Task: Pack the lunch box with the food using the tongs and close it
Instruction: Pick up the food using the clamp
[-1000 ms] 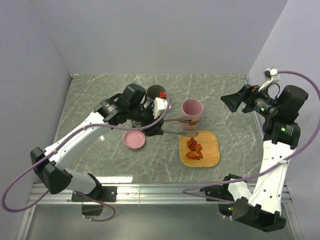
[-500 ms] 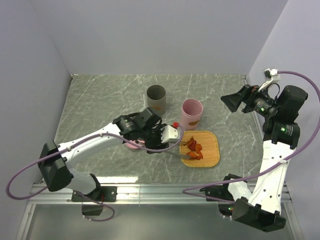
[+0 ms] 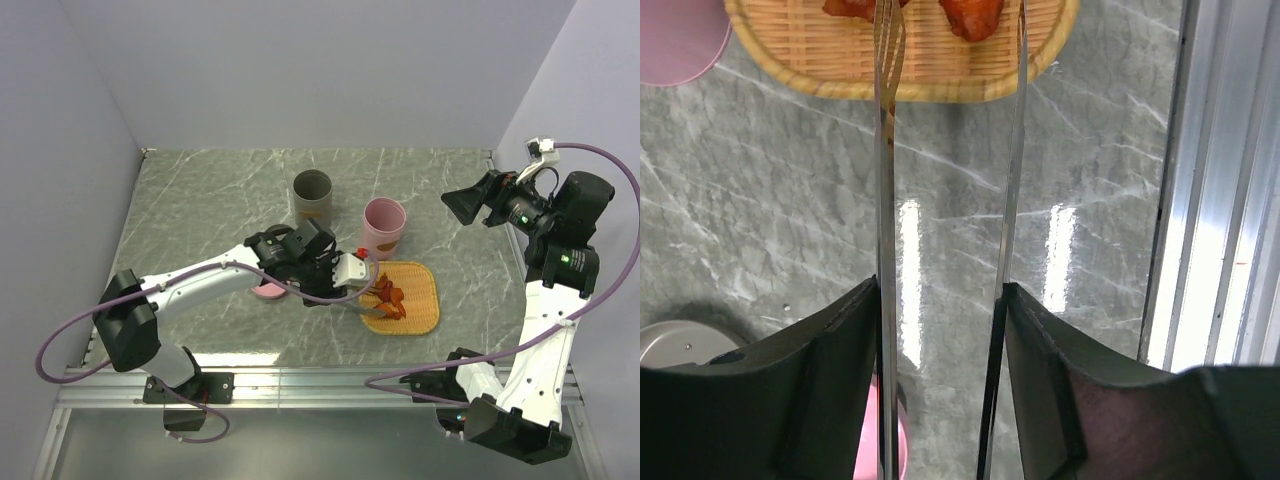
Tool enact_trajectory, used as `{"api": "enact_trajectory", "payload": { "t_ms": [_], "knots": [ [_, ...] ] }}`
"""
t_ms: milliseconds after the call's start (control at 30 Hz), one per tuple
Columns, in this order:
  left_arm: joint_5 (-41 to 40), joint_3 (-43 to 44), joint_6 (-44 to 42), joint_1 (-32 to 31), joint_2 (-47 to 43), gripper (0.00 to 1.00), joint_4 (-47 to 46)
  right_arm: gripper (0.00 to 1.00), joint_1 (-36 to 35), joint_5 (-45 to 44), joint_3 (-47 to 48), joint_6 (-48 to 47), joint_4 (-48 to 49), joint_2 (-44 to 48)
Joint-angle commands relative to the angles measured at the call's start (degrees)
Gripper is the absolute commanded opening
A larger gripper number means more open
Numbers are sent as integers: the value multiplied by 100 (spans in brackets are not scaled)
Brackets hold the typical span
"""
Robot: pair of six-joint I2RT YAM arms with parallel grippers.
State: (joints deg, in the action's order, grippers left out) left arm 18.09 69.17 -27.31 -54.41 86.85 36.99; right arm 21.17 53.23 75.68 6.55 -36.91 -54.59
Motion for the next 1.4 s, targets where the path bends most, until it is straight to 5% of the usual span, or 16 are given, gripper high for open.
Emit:
{"api": "enact_trajectory", "payload": {
  "t_ms": [0,1200,1367],
  "knots": [
    [116,71,33,-113,42,56,-228,100,54,47,-18,-4,184,53],
    [336,343,305,-368,895,51,-500,100,63,-15,35,-30,166,106],
    [371,457,367,-368,799,44,-474,100,63,-41,35,-39,140,124]
  ]
}}
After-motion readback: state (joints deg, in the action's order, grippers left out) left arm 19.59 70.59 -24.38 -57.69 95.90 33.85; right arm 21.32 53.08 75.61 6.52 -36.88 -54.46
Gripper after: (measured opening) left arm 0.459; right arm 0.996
